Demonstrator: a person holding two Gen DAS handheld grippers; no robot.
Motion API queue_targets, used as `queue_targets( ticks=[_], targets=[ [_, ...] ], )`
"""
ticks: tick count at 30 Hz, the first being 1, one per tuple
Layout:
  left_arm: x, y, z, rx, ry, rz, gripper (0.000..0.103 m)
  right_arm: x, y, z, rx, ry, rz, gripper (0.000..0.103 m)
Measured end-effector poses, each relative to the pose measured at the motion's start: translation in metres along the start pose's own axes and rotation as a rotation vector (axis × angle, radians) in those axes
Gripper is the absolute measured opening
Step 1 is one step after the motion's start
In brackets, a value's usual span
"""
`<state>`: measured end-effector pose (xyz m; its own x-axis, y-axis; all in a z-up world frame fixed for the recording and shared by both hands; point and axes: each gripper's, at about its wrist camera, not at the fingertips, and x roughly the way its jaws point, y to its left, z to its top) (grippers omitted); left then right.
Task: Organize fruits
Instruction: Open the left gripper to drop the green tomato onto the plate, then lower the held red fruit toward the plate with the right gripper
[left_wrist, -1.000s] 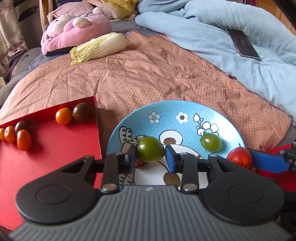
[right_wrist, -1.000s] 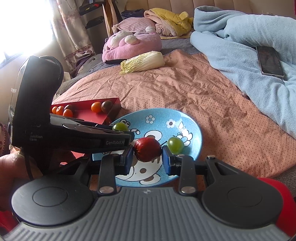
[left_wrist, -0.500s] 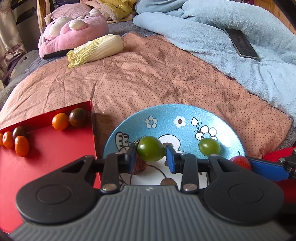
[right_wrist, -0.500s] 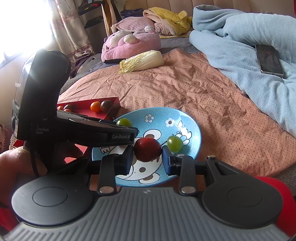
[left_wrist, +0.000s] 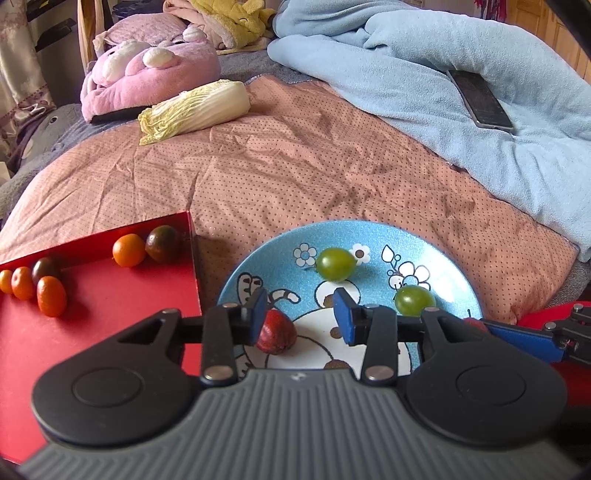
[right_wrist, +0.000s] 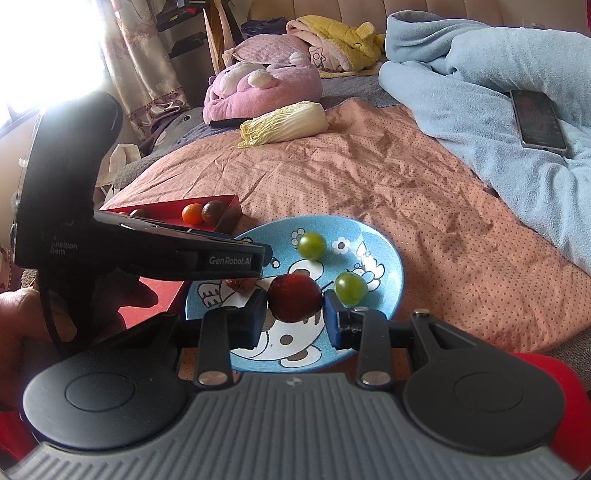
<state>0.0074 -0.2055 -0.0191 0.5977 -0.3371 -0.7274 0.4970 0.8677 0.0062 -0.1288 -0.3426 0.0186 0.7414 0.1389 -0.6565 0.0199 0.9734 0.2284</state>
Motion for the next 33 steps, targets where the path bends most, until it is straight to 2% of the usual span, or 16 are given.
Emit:
queue_targets(
  ticks=[16, 33],
  targets=[
    [-0.026, 0.031, -0.015, -0.046, -0.027, 0.056, 0.042, 0.007, 0.008, 0.0, -0.014, 0.012, 0.009, 0.039],
    [-0.032, 0.046, -0.024, -0.086, -0.023, 0.072, 0.042, 0.025, 0.012, -0.004, -0.035, 0.053, 0.003, 0.039]
  ],
)
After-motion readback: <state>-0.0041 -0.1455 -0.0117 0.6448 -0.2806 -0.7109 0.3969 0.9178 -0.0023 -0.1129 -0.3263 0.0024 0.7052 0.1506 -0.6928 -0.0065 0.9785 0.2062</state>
